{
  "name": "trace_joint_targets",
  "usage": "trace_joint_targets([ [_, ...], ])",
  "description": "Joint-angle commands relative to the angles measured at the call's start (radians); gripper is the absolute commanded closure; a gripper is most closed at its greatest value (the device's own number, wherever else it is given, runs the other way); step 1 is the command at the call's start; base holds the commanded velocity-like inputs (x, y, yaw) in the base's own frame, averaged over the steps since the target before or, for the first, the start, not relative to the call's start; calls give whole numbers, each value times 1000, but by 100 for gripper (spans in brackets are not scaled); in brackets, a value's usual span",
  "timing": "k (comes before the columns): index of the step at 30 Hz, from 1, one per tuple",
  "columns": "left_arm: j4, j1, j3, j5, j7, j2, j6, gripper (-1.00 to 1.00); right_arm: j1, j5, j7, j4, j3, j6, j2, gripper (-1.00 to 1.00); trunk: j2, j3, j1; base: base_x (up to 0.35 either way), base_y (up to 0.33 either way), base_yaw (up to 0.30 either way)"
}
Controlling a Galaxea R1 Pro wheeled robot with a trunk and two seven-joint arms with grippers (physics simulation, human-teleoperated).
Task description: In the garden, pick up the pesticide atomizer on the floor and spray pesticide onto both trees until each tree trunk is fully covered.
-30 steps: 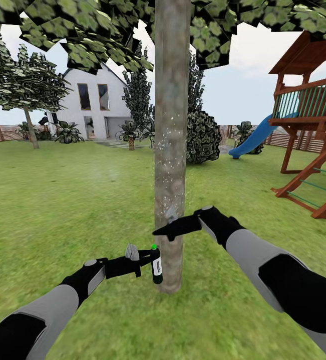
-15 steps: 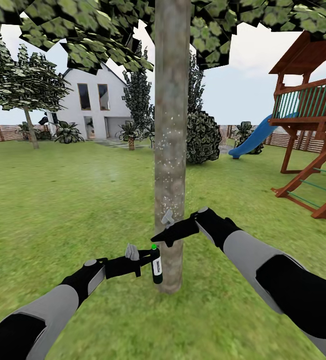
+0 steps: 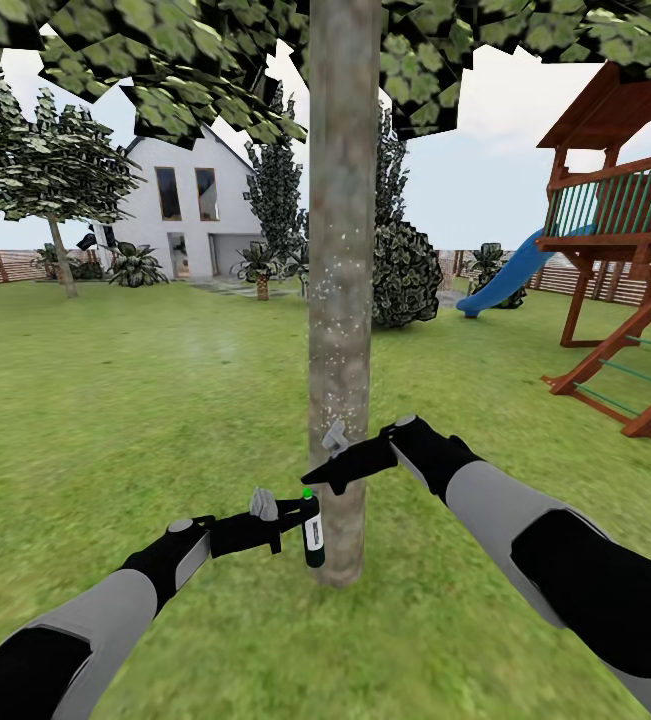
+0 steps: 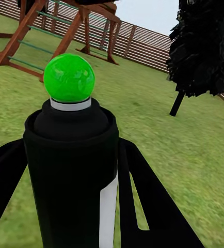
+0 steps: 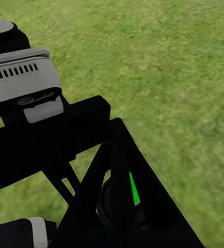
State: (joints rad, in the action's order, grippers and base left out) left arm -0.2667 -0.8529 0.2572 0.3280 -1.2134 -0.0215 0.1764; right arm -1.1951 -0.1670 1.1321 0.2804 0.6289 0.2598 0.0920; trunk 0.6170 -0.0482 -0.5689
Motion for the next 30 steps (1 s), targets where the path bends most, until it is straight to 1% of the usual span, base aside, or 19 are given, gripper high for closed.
trace_joint_targets([
  [1,0,0,-1,0,0,0,0,100,0,0,0,-1,0,0,0,100,0,0,0,0,0,0],
  [3,0,0,-1,0,0,0,0,100,0,1,0,-5,0,0,0,100,0,0,0,0,0,0],
  [5,0,0,-1,0,0,0,0,100,0,1,0,-32,1,-2,0,100,0,0,0,0,0,0],
  [12,0,0,-2,0,0,-1,0,100,0,1,0,-38,2,-3,0,100,0,0,0,0,0,0],
  [14,0,0,-17,1,0,0,1,100,0,1,0,-38,2,-3,0,100,0,0,0,0,0,0],
  [15,1,0,-24,0,0,-1,2,100,0,1,-13,-38,0,-3,-1,100,0,0,0,0,0,0],
  [16,0,0,-27,0,0,-1,2,100,0,1,-43,-38,-1,-1,-3,100,0,0,0,0,0,0],
  [17,0,0,-29,0,0,-1,2,100,-1,1,-91,-38,-5,2,-9,100,0,0,0,0,0,0],
  [18,0,0,-29,0,0,-1,2,100,-2,0,-118,-36,-6,4,-18,100,0,0,0,0,0,0],
  [19,0,0,-30,0,0,-1,2,100,-10,-1,-186,-32,-8,7,-47,100,0,0,0,0,0,0],
  [20,1,0,-30,0,0,-1,2,100,-16,-1,-212,-31,-8,8,-55,100,0,0,0,0,0,0],
  [21,1,0,-30,0,0,-1,2,100,-34,-1,-248,-31,-9,10,-69,100,0,0,0,0,0,0],
  [23,1,0,-30,0,0,-1,2,100,-50,-2,-279,-30,-10,11,-91,100,0,0,0,0,0,0],
  [24,1,0,-30,0,0,-1,2,100,-54,-2,-289,-29,-11,11,-107,-100,0,0,0,0,0,0],
  [25,1,0,-30,0,0,-1,2,100,-56,-2,-305,-29,-11,10,-121,-100,0,0,0,0,0,0],
  [26,1,0,-31,0,1,-1,2,100,-57,-2,-361,-30,-11,7,-141,-100,0,0,0,0,0,0],
  [27,1,0,-31,-1,3,-3,2,100,-58,-6,-448,-31,-19,5,-160,-100,0,0,0,0,0,0],
  [28,2,0,-31,-1,4,-4,2,100,-58,-10,-562,-34,-52,4,-173,-100,0,0,0,0,0,0],
  [30,7,0,-32,-2,7,-10,4,100,-48,-14,-773,-59,-162,1,-195,-100,0,0,0,0,0,0],
])
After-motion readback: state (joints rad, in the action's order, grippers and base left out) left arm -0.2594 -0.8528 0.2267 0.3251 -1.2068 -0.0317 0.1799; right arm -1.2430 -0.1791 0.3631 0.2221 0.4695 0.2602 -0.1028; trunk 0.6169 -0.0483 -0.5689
